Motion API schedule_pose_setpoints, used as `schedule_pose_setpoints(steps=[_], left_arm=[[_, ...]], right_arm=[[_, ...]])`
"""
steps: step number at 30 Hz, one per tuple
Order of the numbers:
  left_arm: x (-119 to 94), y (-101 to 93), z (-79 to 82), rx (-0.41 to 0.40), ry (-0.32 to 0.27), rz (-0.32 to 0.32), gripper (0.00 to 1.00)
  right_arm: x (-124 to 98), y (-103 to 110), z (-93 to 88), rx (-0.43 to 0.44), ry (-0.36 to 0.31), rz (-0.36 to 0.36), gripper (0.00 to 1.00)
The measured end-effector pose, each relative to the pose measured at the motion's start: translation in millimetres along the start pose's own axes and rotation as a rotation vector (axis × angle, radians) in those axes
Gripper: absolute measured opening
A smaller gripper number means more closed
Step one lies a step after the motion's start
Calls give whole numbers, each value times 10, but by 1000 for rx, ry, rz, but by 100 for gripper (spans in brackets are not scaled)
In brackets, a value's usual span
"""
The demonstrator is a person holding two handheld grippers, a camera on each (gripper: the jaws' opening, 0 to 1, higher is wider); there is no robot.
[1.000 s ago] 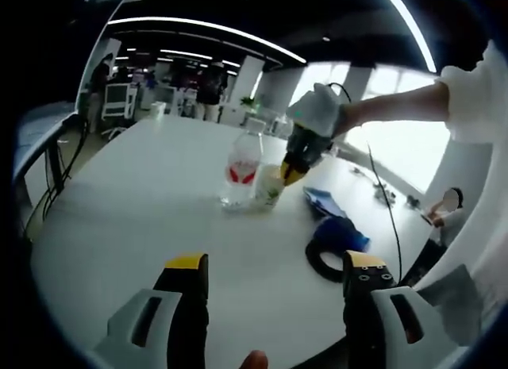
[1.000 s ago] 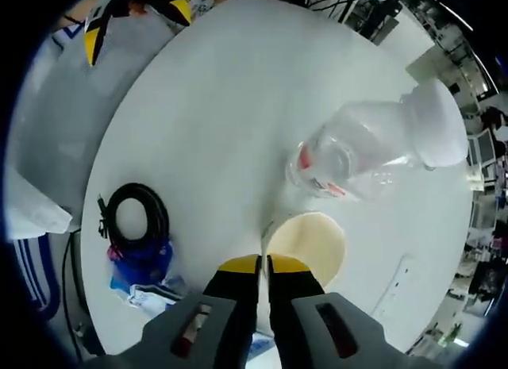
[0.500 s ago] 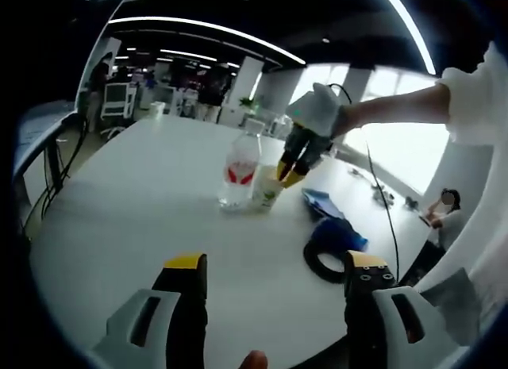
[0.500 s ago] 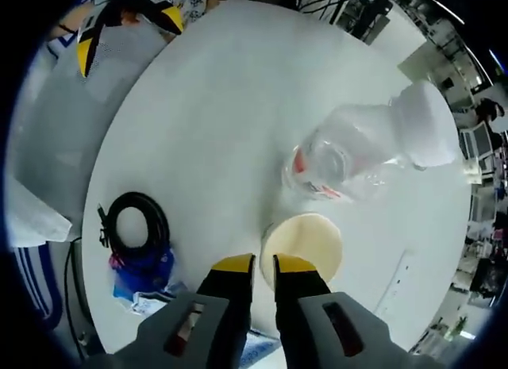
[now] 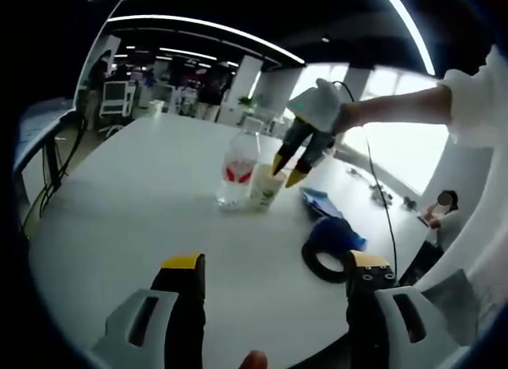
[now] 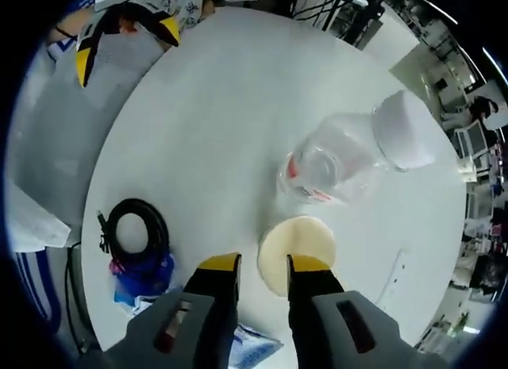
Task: Arrange the tabletop items into an orderly group along one side of the table until the central work area is clear of visible clutter.
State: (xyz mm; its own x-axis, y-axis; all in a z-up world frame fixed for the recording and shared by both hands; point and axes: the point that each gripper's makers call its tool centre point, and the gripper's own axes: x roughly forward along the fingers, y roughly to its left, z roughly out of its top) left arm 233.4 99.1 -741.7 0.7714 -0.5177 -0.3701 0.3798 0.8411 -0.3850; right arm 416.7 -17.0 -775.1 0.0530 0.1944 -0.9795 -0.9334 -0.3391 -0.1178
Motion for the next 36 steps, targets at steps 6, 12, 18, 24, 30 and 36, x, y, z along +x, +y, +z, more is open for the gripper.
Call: schedule_pose_setpoints(steps=[6, 12, 18, 24, 30, 36], left_arm=[[2, -2, -9, -7, 3, 4, 76], [16, -22, -42, -6, 21, -3, 76], [17, -38, -60, -4, 29, -8, 75], [27, -53, -81, 0, 41, -16, 75], [35, -78, -105, 3, 52, -23, 75], [47, -120, -145, 15, 75, -38, 74]], right_arm=[[-100, 57, -12, 28, -23, -10, 26], [-181, 108, -22, 58, -52, -28, 34], [-246, 127, 1, 83, -94, -58, 40], [-289, 146, -15, 128, -142, -92, 42], [-328, 174, -42, 186, -198, -133, 43], [-356, 176, -64, 246, -247, -166, 43]])
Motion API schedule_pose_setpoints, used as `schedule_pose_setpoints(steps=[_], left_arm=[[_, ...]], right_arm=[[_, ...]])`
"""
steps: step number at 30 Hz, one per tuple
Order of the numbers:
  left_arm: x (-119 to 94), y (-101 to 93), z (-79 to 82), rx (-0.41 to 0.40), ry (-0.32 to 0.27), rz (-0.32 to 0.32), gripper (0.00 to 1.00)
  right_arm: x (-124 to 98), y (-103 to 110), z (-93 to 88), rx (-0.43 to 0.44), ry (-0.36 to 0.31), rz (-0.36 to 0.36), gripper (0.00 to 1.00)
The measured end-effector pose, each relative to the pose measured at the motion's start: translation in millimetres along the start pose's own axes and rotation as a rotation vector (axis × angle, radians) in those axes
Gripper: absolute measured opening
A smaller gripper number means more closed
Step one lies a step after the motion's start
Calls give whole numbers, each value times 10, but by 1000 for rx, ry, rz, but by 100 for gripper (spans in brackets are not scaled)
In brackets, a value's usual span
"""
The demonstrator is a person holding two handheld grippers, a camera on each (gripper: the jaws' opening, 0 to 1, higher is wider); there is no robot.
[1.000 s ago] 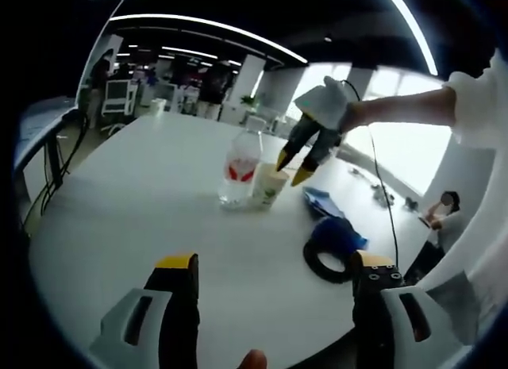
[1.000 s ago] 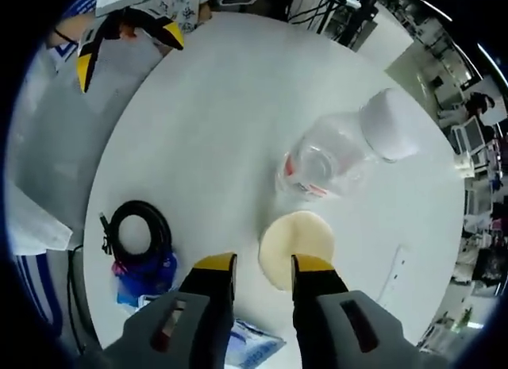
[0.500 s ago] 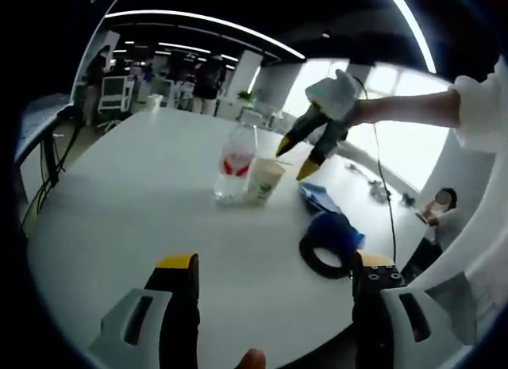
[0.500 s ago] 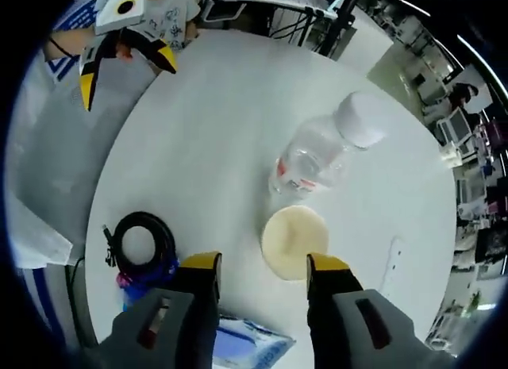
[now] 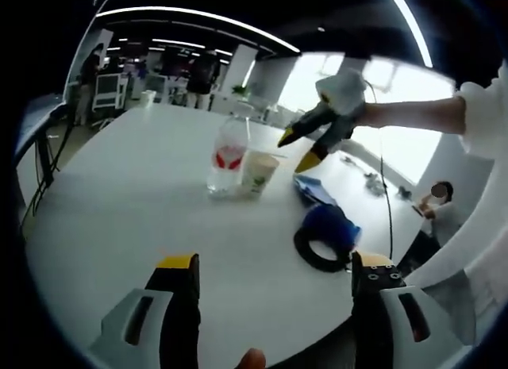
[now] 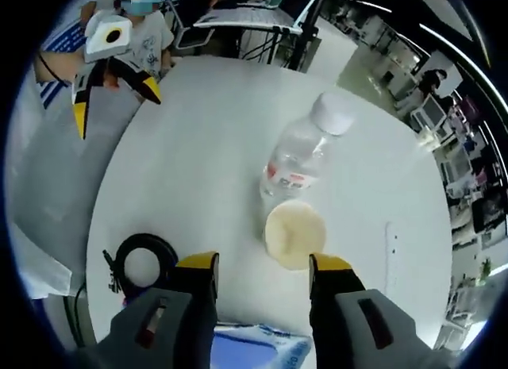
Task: Arrange the tabletop items into an orderly group along one side of the table until the central work area is clear of visible clutter.
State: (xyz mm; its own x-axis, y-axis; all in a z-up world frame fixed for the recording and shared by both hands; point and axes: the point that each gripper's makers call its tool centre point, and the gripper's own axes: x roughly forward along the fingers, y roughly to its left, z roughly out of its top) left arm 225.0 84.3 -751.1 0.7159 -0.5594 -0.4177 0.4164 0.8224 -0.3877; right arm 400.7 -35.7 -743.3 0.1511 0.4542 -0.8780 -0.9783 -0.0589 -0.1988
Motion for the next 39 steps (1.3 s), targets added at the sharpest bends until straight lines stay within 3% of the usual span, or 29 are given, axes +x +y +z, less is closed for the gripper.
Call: schedule_pose_setpoints(steps=[9, 29, 39], left_arm=[[9, -37, -42, 9, 23, -12, 74], [49, -136, -134, 39, 76, -56, 74], [59, -157, -190, 54, 107, -67, 74]], right_arm=[[-47, -11, 3, 84, -77, -56, 44], [-213, 147, -240, 187, -168, -132, 43], [-260, 264, -383, 330, -237, -181, 43]])
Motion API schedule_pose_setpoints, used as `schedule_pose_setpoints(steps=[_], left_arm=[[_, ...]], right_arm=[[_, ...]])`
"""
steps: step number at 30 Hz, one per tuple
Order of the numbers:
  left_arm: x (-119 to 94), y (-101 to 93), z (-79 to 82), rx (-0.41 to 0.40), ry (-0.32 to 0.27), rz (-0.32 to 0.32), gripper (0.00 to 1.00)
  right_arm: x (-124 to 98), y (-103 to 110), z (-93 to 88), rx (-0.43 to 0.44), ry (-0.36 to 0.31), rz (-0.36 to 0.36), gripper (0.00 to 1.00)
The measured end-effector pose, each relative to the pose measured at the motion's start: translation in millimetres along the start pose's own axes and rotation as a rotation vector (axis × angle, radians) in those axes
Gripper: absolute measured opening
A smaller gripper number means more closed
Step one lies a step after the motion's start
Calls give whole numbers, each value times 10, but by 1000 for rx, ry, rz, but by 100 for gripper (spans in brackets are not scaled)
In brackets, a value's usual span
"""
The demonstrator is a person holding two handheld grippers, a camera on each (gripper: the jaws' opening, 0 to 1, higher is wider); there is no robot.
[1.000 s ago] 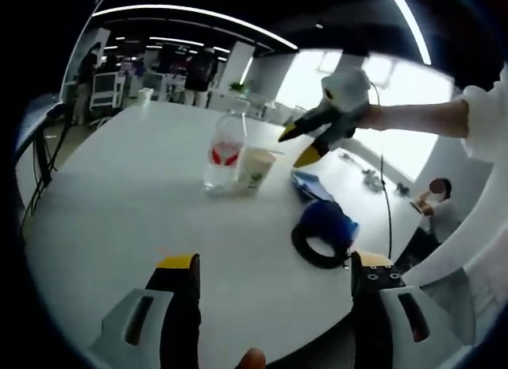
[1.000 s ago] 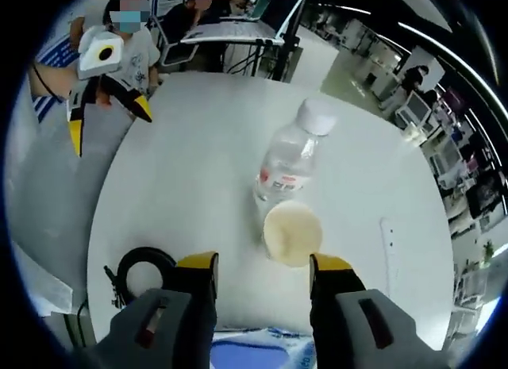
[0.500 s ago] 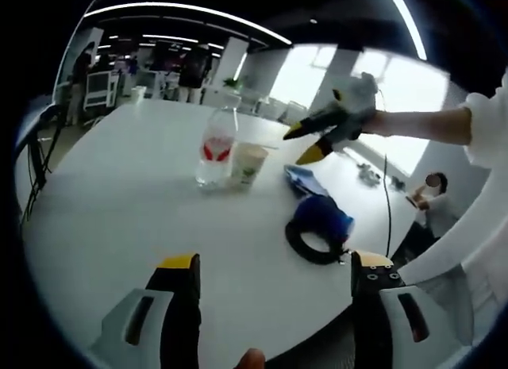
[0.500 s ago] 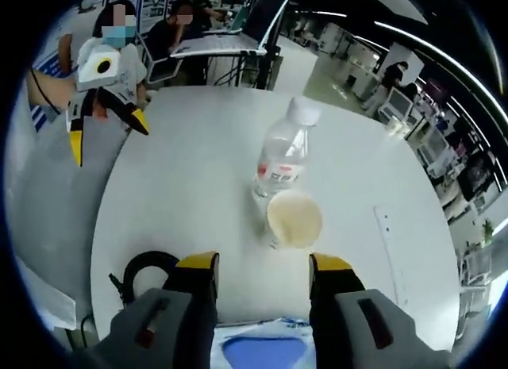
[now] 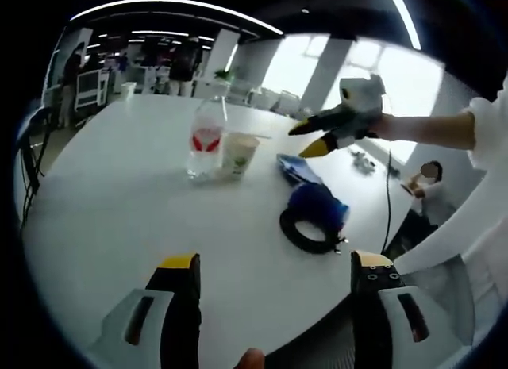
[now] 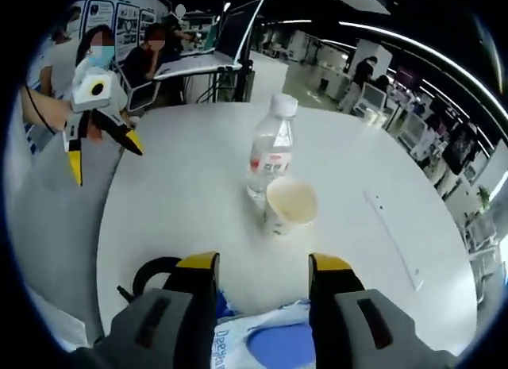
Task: Arrange the tabletop items into an orderly group along one side of the table until the central work area is clear of visible clutter.
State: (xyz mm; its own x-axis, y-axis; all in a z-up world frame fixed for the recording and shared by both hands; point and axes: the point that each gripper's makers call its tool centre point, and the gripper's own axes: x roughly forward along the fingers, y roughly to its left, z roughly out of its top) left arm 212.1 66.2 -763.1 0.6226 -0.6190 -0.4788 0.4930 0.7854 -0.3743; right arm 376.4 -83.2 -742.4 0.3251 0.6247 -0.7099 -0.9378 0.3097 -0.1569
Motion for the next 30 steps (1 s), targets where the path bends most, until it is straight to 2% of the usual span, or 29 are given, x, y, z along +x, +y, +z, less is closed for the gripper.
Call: schedule_pose_setpoints(steps=[4, 9, 22, 30], left_arm=[[7, -11, -20, 4, 12, -4, 73], [19, -21, -49, 12, 28, -8, 73], [20, -32, -54, 22, 39, -10, 73], [13, -50, -16, 38, 45, -12, 73]], right_arm=[[-55, 40, -45, 57, -31, -11, 42], [-123, 82, -129, 79, -33, -20, 42], [-171, 108, -221, 93, -34, -32, 42], [-208, 104, -207, 100, -47, -40, 42]])
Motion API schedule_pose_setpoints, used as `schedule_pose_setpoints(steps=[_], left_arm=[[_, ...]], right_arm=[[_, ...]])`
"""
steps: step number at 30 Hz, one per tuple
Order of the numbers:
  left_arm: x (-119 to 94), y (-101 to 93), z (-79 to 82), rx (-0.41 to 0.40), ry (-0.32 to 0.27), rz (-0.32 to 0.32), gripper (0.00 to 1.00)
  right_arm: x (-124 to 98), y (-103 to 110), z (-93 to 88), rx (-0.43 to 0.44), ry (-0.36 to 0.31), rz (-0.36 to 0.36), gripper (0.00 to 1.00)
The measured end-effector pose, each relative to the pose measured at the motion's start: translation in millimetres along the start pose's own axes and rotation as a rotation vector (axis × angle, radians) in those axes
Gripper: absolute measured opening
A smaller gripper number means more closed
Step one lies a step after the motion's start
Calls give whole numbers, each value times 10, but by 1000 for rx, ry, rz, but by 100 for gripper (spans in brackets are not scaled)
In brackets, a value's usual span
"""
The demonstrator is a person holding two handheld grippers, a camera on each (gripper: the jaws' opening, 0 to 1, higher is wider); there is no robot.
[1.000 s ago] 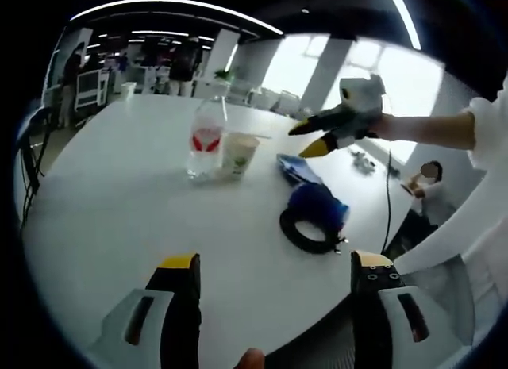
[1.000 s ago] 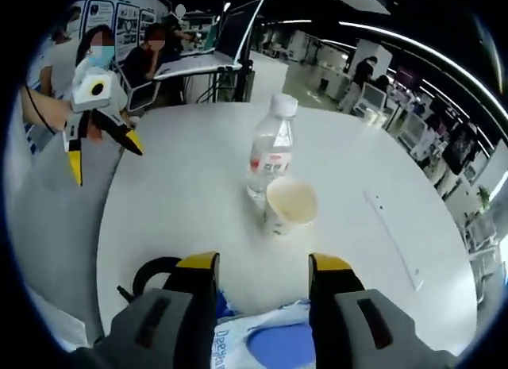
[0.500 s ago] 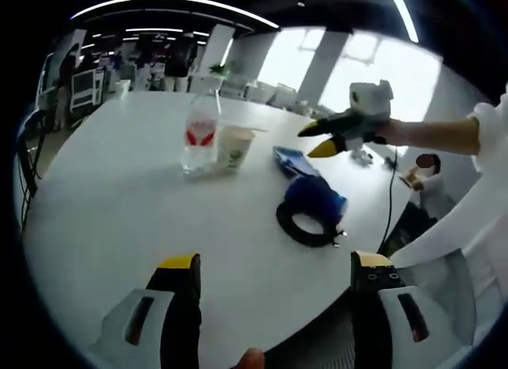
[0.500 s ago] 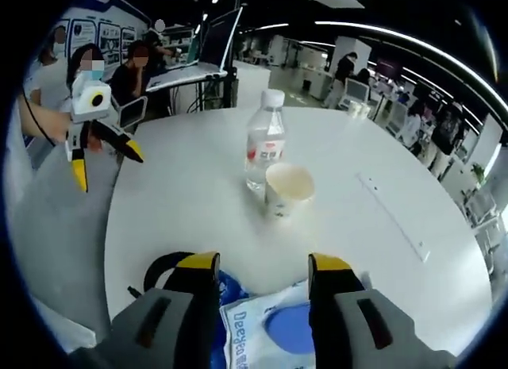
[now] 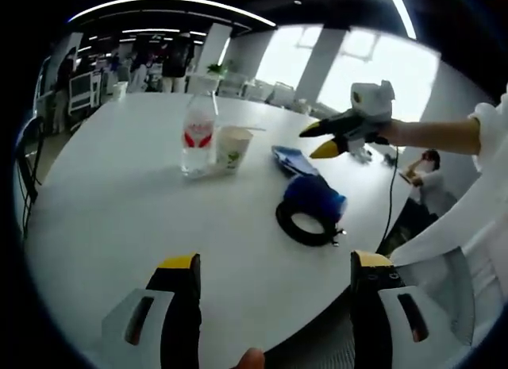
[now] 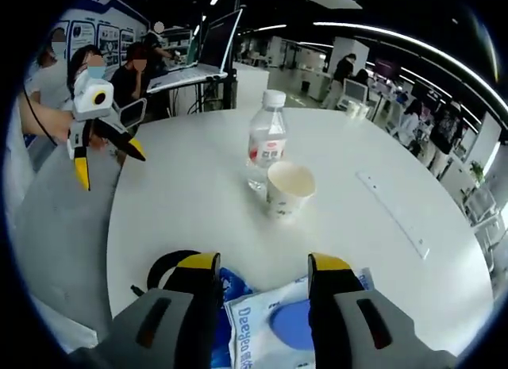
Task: Arrange the tabletop items into an orderly group along one side of the table until the central work area is clear of visible clutter.
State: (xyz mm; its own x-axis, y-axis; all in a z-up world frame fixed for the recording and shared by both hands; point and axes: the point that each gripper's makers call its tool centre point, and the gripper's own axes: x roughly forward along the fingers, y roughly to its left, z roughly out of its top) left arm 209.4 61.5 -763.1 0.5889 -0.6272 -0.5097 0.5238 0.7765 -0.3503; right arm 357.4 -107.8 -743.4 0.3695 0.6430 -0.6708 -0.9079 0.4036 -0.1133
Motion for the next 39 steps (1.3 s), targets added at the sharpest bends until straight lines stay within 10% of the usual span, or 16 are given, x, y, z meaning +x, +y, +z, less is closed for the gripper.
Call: schedule_pose_setpoints(steps=[39], left_arm=[[591, -525, 671, 211, 43, -192, 72]], right_arm=[[-1236, -183, -833, 240, -30, -260, 41]])
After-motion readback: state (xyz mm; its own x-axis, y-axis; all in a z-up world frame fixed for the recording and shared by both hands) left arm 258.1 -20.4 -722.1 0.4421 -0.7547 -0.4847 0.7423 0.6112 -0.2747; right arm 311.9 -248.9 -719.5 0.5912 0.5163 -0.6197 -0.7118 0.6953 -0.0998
